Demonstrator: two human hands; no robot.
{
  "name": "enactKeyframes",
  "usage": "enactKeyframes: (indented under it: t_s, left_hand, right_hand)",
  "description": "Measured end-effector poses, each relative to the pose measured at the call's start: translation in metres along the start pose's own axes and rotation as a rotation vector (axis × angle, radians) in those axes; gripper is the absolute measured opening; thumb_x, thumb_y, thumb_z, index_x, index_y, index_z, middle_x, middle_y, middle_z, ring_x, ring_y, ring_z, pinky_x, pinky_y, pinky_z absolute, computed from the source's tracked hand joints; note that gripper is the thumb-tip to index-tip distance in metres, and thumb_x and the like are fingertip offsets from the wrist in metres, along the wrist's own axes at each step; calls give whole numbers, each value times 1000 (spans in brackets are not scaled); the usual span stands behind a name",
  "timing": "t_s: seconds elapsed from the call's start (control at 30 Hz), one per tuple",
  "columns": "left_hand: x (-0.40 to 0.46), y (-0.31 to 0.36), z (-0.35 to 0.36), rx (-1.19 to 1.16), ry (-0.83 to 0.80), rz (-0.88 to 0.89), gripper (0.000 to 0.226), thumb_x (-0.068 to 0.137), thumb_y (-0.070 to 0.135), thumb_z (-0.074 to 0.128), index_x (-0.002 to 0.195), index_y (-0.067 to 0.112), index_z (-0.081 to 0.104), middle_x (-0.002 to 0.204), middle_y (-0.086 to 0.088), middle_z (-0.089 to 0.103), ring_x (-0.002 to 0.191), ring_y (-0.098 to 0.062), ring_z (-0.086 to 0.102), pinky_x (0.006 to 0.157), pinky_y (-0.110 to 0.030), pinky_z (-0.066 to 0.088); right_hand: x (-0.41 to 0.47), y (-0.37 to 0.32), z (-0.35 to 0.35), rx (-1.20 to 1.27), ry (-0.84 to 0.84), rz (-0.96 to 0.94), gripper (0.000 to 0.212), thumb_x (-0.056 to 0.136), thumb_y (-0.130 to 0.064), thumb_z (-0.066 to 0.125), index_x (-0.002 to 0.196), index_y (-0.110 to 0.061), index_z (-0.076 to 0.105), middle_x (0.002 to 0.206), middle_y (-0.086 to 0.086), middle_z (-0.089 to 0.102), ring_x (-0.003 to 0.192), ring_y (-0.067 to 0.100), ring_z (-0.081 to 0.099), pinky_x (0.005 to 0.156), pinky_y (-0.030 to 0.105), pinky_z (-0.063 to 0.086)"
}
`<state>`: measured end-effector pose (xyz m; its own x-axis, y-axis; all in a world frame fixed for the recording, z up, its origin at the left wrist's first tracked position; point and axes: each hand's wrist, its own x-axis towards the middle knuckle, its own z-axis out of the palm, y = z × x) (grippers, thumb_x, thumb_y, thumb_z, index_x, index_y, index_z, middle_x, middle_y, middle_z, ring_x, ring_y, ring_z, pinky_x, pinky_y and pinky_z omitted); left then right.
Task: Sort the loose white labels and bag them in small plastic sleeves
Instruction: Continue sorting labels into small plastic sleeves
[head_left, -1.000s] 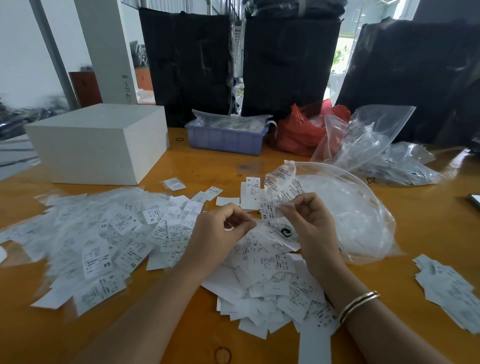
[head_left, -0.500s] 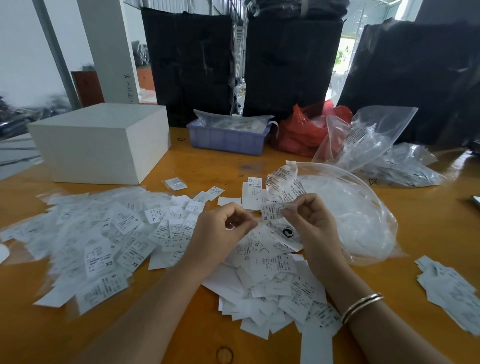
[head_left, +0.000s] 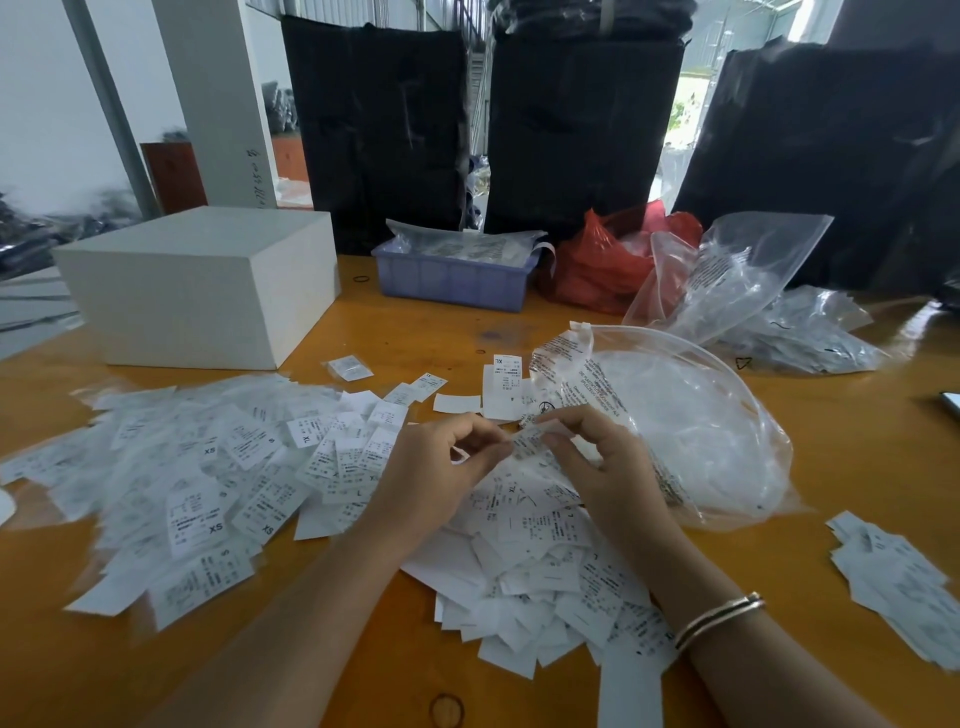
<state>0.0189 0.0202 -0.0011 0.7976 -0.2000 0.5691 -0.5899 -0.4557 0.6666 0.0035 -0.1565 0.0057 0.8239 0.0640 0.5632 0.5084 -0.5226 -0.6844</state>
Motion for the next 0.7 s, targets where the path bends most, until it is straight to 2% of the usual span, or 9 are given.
enactKeyframes:
  t_s: [0.13,0.23,0.37,0.43,0.5,0.53,0.6,0.63,0.7]
  left_hand:
    - [0,-1,1,0,-4,27,16,81,26,68,94,18,72,77,30,60,77,11,61,66,-5,46]
    - [0,-2,1,9,21,51,6,84,18,68,89,21,71,75,27,61,74,8,61,62,-6,45]
    - [0,-3,1,8,66,31,7,84,15,69,90,16,72,76,27,60,77,11,60,63,-4,44]
    - [1,-4,2,4,79,30,6,84,14,69,90,15,72,78,26,60,79,13,60,65,-3,44]
    - [1,-4,3,8,81,22,6,85,16,68,90,16,71,78,24,61,80,12,60,65,-4,45]
    - [1,-4,3,8,85,11,7,85,19,67,91,16,71,78,23,62,81,11,60,65,-4,45]
    - [2,-5,1,7,126,-41,10,87,26,64,92,19,68,80,21,63,82,11,59,65,-4,45]
    - [2,-6,0,17,161,-65,8,87,26,64,93,21,66,81,21,62,83,13,58,65,-4,45]
    - [3,-9,-3,78,245,-97,8,89,19,63,96,20,65,84,17,62,81,10,60,63,-6,47]
  right_hand:
    - [-4,-3,9,-228,-71,-146,33,94,-15,54,122,-35,56,86,-30,54,86,-11,43,84,27,30]
    - [-5,-2,13,-276,-249,-149,44,99,-23,46,139,-31,31,109,-23,55,99,-7,36,93,22,19]
    - [-6,1,14,-246,-417,-124,65,96,-19,48,143,-36,7,116,-37,28,104,-37,1,93,10,1]
    - [-7,2,13,-238,-496,-92,73,93,-18,48,149,-33,3,123,-34,20,98,-41,-17,96,20,-3]
    - [-8,1,11,-283,-520,-90,75,92,-18,48,151,-30,2,129,-25,20,100,-40,-21,101,26,-5]
    - [-7,2,11,-317,-461,-118,72,92,-18,48,150,-30,8,130,-23,25,109,-36,-13,105,26,-4]
    - [-3,4,9,-321,-146,-139,52,92,-17,46,142,-29,35,122,-17,50,120,-13,28,107,27,15]
    - [1,7,5,-287,65,-121,42,92,-15,45,133,-24,50,111,-13,58,110,1,45,101,27,28]
    - [8,16,-7,-264,385,-77,30,93,-6,46,116,-14,63,101,-10,61,98,13,56,91,17,34]
